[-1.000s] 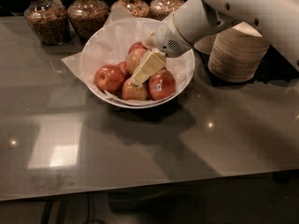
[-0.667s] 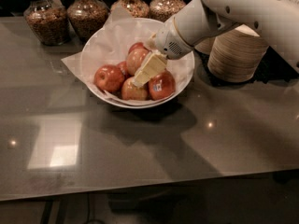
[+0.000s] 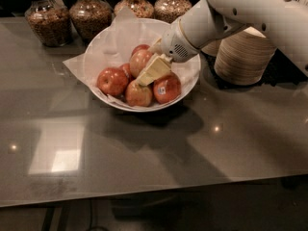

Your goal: Pick apple from white bowl

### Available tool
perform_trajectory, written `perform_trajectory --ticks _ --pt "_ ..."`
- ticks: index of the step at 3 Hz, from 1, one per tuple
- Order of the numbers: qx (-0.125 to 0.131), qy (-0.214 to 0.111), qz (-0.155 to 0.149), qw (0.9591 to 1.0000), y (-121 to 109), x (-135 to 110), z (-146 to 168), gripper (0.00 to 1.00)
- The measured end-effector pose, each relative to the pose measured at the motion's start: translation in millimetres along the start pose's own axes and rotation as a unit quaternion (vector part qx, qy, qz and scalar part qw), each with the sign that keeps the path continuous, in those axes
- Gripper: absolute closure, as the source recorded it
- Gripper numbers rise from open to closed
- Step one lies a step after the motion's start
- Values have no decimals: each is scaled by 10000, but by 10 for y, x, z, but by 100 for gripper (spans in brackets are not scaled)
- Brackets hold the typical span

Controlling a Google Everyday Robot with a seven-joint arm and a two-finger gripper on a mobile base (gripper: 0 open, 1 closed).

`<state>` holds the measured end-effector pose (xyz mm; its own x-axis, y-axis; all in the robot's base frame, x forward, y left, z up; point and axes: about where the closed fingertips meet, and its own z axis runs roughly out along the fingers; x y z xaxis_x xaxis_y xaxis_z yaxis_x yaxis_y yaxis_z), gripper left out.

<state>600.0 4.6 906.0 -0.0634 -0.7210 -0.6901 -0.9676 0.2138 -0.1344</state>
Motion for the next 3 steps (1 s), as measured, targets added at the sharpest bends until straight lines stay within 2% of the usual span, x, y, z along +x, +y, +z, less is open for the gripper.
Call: perform_trajectory --ticks 1,2,3 --pt "-1 0 0 10000 0 0 1 87" --pt "-1 0 0 10000 1 0 1 100" --pt "-1 0 0 10000 1 -1 1 100"
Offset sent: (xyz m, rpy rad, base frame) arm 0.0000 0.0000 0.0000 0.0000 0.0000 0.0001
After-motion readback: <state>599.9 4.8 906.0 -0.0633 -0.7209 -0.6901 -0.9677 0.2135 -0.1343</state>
